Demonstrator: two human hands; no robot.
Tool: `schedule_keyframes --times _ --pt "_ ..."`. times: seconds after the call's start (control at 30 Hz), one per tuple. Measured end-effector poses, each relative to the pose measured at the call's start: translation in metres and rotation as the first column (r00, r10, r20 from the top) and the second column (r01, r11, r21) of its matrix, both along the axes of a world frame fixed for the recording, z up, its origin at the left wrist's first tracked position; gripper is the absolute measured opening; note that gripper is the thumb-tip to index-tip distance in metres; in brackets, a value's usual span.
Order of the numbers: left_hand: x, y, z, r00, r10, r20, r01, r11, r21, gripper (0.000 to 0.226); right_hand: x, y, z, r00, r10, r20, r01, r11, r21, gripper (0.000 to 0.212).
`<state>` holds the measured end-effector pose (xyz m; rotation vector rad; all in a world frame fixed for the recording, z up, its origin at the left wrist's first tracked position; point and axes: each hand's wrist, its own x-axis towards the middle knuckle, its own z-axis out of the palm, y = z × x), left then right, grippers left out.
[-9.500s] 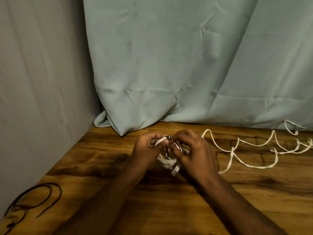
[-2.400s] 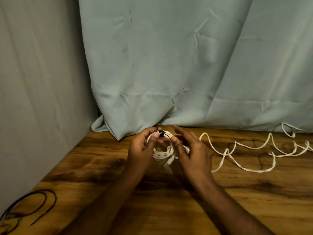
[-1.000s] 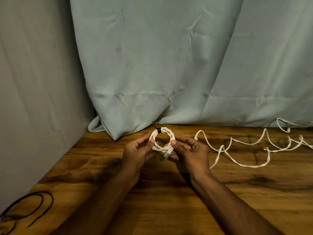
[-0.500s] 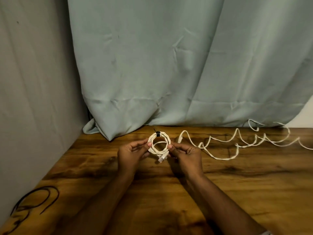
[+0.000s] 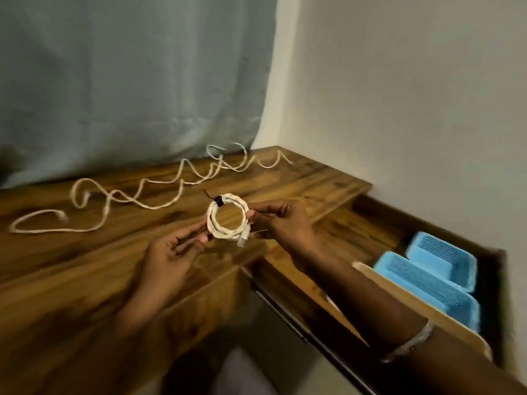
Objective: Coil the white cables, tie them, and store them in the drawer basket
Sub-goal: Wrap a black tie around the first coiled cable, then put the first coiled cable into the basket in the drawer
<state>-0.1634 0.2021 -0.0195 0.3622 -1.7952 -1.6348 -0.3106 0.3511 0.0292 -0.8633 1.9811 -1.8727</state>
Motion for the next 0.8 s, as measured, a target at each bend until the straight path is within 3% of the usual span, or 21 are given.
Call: schedule_keyframes --times 0.13,0.4,0.5,0.63,0.8 --pt "-0.047 0.071 -0.005 0.975 -0.206 0.078 0.212 0.974 -0.075 0.038 -0.024 0.1 -0.004 0.984 -0.17 -0.061 0.174 0.982 0.068 0.017" --pt "-0.1 0.183 -0.015 0.851 -0.442 0.284 0.501 0.846 -0.183 0.034 -0.031 0.262 -0.012 0.942 -0.335 -0.025 0.329 0.904 0.274 0.016" --pt "-0.112 0.218 -0.021 0.799 -0.466 0.38 0.575 0.778 -0.253 0.029 -0.03 0.301 -0.021 0.915 -0.4 -0.051 0.383 0.823 0.419 0.007" --pt "-0.124 0.251 -0.038 0.706 -0.451 0.545 0.671 0.673 -0.312 0.024 -0.026 0.333 -0.04 0.921 -0.385 -0.054 0.332 0.705 0.627 0.003" --pt "-0.136 0.275 -0.052 0.598 -0.37 0.711 0.754 0.562 -0.342 0.022 -0.029 0.35 -0.06 0.919 -0.393 -0.031 0.273 0.576 0.771 0.031"
